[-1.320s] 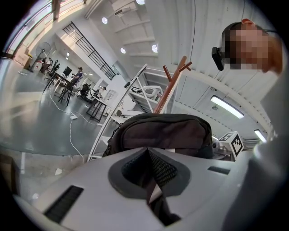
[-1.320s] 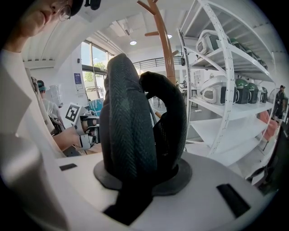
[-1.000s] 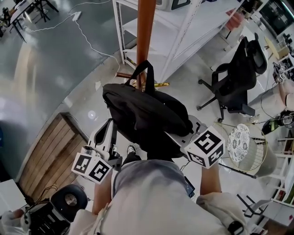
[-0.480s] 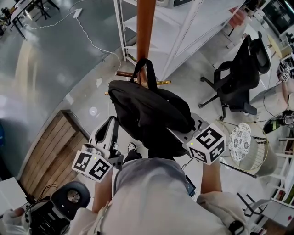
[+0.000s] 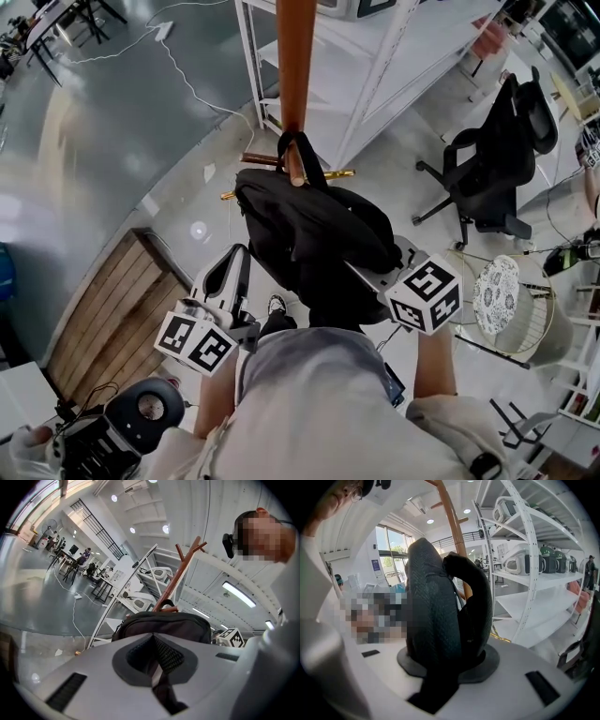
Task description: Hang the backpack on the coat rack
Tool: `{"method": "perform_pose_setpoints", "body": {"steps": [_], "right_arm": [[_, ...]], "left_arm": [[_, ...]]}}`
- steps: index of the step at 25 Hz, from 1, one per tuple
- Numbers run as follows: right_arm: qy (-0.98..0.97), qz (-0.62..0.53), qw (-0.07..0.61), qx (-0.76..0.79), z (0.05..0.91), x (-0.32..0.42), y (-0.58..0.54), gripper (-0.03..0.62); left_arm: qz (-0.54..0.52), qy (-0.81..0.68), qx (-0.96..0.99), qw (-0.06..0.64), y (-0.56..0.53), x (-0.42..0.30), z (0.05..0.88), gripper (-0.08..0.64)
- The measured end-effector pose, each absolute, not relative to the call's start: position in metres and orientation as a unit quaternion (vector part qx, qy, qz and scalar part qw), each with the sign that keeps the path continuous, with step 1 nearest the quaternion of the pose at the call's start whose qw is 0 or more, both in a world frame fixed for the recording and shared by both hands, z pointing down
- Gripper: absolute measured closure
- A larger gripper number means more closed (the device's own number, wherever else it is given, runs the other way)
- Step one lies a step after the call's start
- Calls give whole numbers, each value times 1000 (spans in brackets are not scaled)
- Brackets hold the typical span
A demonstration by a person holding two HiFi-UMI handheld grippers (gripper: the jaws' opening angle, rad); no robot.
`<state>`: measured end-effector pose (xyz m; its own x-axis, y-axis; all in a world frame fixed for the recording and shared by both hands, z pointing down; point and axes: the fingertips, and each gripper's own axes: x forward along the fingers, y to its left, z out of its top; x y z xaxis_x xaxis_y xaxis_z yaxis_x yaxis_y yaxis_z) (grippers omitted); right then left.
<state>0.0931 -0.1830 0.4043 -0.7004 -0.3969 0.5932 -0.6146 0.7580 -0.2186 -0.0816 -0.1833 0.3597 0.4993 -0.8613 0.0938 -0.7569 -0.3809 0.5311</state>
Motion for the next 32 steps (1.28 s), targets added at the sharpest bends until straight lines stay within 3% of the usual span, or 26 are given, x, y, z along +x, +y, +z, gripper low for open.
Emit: {"method": "perform_pose_setpoints", "body": {"steps": [32], "right_arm": [[-891,255,261,271,445,109,-199,463]], "left_arm": [[-94,-490,822,273,-174,-69,362,554]]}}
